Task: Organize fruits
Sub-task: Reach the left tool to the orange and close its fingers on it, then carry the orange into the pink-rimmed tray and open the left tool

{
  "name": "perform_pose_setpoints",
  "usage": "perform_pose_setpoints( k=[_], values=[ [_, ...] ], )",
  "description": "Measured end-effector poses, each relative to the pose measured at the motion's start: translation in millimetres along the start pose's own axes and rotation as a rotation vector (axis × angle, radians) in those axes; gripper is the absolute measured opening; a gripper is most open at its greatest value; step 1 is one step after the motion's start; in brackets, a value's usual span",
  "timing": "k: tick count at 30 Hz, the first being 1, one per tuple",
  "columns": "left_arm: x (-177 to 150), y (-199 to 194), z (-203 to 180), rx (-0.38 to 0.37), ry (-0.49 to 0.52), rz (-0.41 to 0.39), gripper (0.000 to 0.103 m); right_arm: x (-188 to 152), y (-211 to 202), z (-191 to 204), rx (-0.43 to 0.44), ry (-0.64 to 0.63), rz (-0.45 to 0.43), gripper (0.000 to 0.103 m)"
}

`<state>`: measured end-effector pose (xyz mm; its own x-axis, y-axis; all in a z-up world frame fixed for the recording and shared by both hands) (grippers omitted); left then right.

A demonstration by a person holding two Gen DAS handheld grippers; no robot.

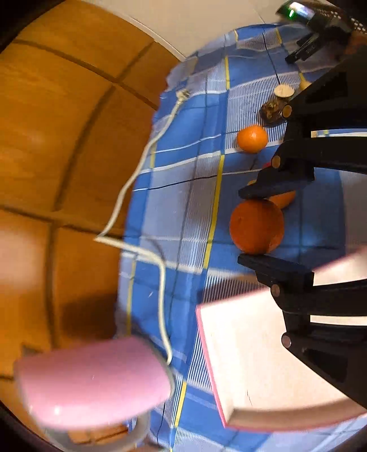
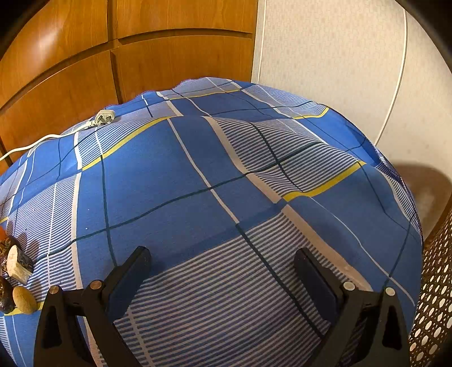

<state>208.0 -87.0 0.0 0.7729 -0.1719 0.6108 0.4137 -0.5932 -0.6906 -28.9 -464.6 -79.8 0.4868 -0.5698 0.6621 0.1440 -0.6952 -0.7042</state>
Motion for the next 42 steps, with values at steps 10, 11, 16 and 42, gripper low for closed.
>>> perform_pose_setpoints(
  k=[10, 11, 16, 42],
  values=[
    [-3, -39, 88, 0.128, -0.126, -0.054, 0.04, 0, 0, 0, 0.0, -0.001, -0.001, 0.103],
    [-3, -37, 95, 0.141, -0.129, -0.052, 0.04, 0, -1, 0, -0.001, -0.001, -0.002, 0.103],
    [-2, -16, 114, 0.182, -0.162, -0.03, 0.04, -1, -1, 1, -0.004, -0.004, -0.004, 0.103],
    [-127, -112, 68, 0.319, -0.237, -0.172, 0.064, 0, -1, 0, 0.006, 0.001, 0.006, 0.103]
  ],
)
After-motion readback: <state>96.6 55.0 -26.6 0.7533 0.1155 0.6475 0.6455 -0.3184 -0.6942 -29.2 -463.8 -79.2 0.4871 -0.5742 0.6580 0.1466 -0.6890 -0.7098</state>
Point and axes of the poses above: each gripper's, at about its wrist camera, not at the fingertips, and y roughly the way its jaws point, z to its left, x to its top, the point moved 4 cm from there along y, roughly the way its jaws point, and after that the axes turned 14 degrees about -x, right-handed, at the moved point
